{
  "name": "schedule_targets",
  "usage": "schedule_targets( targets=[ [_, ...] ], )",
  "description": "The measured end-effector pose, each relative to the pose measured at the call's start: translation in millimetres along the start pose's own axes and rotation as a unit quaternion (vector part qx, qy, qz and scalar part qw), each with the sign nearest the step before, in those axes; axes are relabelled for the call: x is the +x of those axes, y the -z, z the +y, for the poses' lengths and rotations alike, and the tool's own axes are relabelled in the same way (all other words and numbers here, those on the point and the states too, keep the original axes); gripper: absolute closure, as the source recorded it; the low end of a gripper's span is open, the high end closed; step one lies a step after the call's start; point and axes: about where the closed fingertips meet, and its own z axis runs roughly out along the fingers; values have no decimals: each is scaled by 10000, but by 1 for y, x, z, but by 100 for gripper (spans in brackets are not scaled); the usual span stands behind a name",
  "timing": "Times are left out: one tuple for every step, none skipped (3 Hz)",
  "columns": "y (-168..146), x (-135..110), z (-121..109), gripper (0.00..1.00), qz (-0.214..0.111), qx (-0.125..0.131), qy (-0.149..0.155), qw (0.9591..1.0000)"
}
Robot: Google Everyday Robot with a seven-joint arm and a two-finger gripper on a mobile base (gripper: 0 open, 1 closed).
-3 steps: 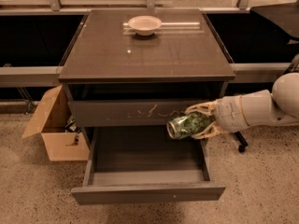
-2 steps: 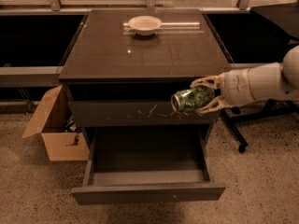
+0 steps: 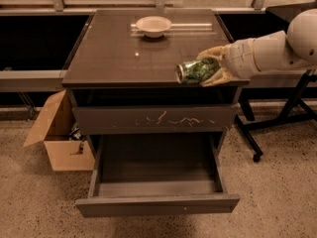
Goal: Pick green can from middle drawer and place on counter
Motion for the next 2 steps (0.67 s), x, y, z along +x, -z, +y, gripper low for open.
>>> schedule_targets(
  targets=[
    [-11, 1, -38, 100, -17, 308, -221, 9993],
    [-26, 3, -69, 100, -143, 647, -619, 9959]
  ],
)
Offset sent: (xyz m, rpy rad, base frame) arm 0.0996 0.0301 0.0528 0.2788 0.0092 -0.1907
